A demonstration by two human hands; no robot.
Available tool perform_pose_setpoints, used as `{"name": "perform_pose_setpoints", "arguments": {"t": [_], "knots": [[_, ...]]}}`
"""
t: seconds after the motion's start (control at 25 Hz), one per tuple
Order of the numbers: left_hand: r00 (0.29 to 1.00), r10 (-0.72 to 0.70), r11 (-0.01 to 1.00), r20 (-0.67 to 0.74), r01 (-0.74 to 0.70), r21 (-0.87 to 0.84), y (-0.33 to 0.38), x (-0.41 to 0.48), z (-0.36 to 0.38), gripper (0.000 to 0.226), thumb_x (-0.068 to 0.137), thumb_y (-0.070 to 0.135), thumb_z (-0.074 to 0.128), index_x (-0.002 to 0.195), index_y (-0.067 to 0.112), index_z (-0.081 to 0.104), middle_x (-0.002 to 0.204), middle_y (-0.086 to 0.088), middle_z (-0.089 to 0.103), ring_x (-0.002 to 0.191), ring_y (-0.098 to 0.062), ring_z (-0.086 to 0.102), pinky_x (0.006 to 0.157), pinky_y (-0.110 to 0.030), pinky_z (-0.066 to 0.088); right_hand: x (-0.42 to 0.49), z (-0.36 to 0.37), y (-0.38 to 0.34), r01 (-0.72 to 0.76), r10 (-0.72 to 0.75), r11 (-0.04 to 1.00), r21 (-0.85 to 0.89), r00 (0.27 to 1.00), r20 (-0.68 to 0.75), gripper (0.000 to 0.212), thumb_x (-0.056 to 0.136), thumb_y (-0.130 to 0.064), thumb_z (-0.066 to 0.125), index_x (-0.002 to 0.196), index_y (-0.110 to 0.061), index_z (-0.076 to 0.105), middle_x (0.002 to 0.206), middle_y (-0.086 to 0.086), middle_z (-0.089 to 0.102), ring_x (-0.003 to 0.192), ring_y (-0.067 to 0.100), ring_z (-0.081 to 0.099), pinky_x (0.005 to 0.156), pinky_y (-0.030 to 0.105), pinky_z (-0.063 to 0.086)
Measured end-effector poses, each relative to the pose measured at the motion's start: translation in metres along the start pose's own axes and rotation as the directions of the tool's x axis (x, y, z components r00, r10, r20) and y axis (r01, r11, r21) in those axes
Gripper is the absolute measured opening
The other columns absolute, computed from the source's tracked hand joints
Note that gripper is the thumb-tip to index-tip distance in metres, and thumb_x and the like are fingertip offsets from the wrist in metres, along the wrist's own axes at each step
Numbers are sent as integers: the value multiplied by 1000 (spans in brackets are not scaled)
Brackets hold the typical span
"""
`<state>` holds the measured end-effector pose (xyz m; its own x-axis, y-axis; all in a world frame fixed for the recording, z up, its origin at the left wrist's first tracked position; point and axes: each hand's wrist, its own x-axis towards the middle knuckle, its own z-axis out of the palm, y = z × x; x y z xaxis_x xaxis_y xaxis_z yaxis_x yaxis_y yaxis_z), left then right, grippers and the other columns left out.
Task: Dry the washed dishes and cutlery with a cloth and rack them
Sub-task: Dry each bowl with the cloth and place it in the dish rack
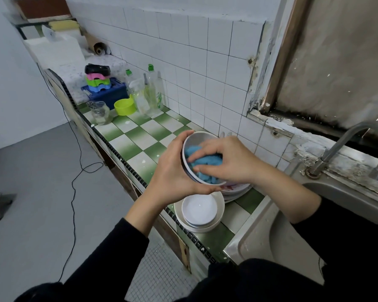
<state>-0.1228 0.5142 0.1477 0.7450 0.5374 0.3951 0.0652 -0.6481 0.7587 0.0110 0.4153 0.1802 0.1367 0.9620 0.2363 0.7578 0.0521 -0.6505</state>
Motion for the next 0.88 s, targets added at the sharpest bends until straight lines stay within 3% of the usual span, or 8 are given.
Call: {"name": "perform_pose_setpoints", "arguments": {"t": [0.12, 0.2, 0.28, 0.36, 0.48, 0.6, 0.76, 0.88], "knots": [[1000, 4, 1000, -8, -4, 6, -4, -1, -3, 110, 35, 59, 84, 131, 24, 44, 122, 15, 57, 111, -4, 56, 93, -32, 49, 2, -21, 2, -49, 108, 962, -268, 972, 210, 21, 79, -26, 71, 98, -33, 77, 100, -6, 69, 94, 13, 62, 88, 31, 47], [999, -15, 1000, -52, 14, -25, -2, -1, -1, 104, 35, 60, 84, 127, 33, 43, 119, 21, 56, 109, 1, 55, 91, -30, 50, 6, -22, 7, -76, 124, 860, -505, 990, 61, 25, 86, -19, 65, 108, -26, 74, 110, 5, 63, 100, 23, 59, 89, 32, 45], [998, -6, 999, -58, 4, -41, 2, 1, 3, 104, 37, 57, 85, 129, 33, 43, 120, 21, 56, 109, 2, 55, 91, -27, 50, 9, -11, 9, -67, -9, 888, -456, 987, -162, 25, 86, -13, 66, 110, -16, 73, 110, 10, 61, 98, 26, 60, 90, 34, 47], [999, 9, 999, -48, -11, -39, 2, 3, 5, 109, 37, 55, 86, 133, 23, 44, 121, 15, 59, 109, -1, 57, 93, -25, 49, 6, 7, 11, 46, -135, 956, -289, 946, -296, 22, 80, -11, 70, 101, -13, 76, 104, 7, 65, 94, 17, 62, 90, 20, 46], [999, -9, 999, -50, 8, -33, -3, 2, -2, 113, 35, 55, 87, 134, 22, 44, 117, 12, 61, 105, -4, 59, 91, -27, 50, -1, 4, 8, 72, -65, 995, 73, 994, -93, 20, 76, -10, 73, 94, -20, 78, 94, -13, 66, 91, 3, 61, 86, 12, 44], [999, 9, 999, -44, -12, -48, -6, 0, -3, 110, 35, 55, 88, 132, 22, 46, 118, 12, 61, 108, -7, 59, 91, -35, 52, -7, -21, 10, 41, -34, 998, -44, 988, 149, 23, 78, -7, 75, 92, -25, 78, 102, -8, 69, 96, 9, 63, 90, 18, 45], [999, 2, 995, -36, -5, -99, 4, -2, 4, 105, 38, 54, 88, 130, 29, 44, 122, 18, 57, 111, -3, 57, 91, -36, 53, -12, -24, 21, 39, -113, 948, -317, 970, -217, 24, 77, -2, 76, 95, -17, 78, 105, 6, 67, 92, 18, 63, 86, 11, 39], [1000, 17, 995, -16, -19, -99, 5, -1, 5, 109, 39, 52, 90, 133, 20, 46, 123, 13, 60, 112, -6, 58, 95, -35, 51, -9, 0, 14, 19, -90, 984, -179, 914, -397, 24, 76, -4, 76, 96, -17, 78, 102, -4, 67, 93, 12, 63, 89, 18, 46]]}}
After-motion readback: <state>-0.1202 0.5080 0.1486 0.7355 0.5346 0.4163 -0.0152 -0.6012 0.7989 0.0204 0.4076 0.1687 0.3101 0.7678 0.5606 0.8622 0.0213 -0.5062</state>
